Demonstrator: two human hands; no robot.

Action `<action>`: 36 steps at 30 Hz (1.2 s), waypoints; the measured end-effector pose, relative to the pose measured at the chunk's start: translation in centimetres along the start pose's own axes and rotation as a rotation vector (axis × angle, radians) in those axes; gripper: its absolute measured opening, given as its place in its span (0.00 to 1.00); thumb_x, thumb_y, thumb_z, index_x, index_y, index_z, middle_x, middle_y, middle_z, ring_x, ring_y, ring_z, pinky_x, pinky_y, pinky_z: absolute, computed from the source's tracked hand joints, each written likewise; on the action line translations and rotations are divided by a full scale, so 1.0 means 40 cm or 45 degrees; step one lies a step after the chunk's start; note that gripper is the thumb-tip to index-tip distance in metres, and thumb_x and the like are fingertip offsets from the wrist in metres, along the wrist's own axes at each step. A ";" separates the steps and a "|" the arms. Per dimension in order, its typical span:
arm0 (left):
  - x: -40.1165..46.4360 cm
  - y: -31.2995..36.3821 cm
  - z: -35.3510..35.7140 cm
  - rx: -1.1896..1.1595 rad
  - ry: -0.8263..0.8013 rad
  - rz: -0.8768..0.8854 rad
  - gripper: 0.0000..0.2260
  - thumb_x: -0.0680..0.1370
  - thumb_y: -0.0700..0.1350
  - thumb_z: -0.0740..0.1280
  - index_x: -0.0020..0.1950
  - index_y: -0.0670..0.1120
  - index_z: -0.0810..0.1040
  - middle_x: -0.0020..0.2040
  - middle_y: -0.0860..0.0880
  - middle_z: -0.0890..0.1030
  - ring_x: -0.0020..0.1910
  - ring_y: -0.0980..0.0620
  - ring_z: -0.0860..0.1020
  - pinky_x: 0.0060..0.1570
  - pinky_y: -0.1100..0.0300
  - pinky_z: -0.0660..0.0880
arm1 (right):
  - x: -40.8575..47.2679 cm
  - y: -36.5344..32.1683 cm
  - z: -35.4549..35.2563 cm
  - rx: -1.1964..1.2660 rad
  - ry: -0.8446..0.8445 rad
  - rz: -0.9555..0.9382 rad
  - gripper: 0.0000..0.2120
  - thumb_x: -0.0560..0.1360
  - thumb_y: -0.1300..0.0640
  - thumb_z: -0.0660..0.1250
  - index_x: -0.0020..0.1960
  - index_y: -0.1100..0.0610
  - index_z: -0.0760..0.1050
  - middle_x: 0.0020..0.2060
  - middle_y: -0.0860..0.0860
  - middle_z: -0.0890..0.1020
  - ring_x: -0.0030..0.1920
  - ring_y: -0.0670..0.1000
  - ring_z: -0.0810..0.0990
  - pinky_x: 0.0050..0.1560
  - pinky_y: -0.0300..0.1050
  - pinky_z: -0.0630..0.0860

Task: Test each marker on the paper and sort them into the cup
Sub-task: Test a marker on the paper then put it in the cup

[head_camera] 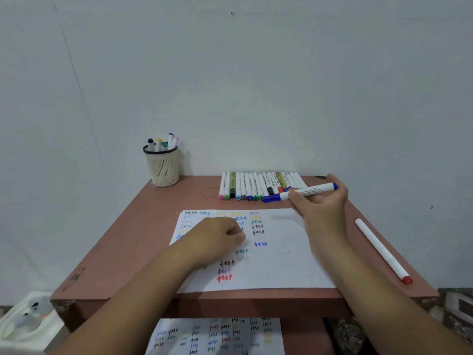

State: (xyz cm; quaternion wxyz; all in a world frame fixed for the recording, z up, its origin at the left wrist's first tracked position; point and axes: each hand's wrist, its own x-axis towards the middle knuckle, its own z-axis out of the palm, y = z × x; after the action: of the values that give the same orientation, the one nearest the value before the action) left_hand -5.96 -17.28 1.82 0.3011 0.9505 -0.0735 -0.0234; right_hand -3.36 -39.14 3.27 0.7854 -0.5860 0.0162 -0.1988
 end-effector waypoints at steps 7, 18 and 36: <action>0.053 -0.055 -0.110 -0.448 0.196 0.022 0.09 0.79 0.59 0.67 0.57 0.59 0.80 0.55 0.60 0.81 0.53 0.61 0.79 0.46 0.64 0.76 | 0.065 -0.088 0.181 -0.087 -0.283 -0.107 0.31 0.79 0.66 0.71 0.72 0.45 0.60 0.47 0.55 0.88 0.48 0.51 0.89 0.57 0.49 0.84; 0.188 -0.308 -0.224 -0.302 0.995 -0.147 0.17 0.79 0.54 0.67 0.66 0.51 0.75 0.61 0.55 0.79 0.56 0.57 0.76 0.55 0.59 0.73 | 0.238 -0.070 0.664 -0.496 -0.523 -0.522 0.22 0.81 0.63 0.65 0.70 0.47 0.64 0.45 0.49 0.79 0.44 0.54 0.86 0.50 0.60 0.84; 0.260 -0.405 -0.228 -0.522 1.192 -0.341 0.17 0.75 0.58 0.69 0.61 0.54 0.72 0.59 0.56 0.75 0.59 0.53 0.75 0.58 0.54 0.74 | 0.303 0.153 0.805 -0.596 -0.296 -0.524 0.05 0.78 0.63 0.63 0.51 0.55 0.75 0.38 0.46 0.77 0.35 0.41 0.74 0.31 0.26 0.68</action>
State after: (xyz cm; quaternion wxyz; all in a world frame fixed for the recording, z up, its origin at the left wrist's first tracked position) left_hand 7.16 -0.60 -0.07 0.4758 0.7819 0.1969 0.3513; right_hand 17.92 -12.29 10.17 0.5695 -0.7602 -0.1470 -0.2760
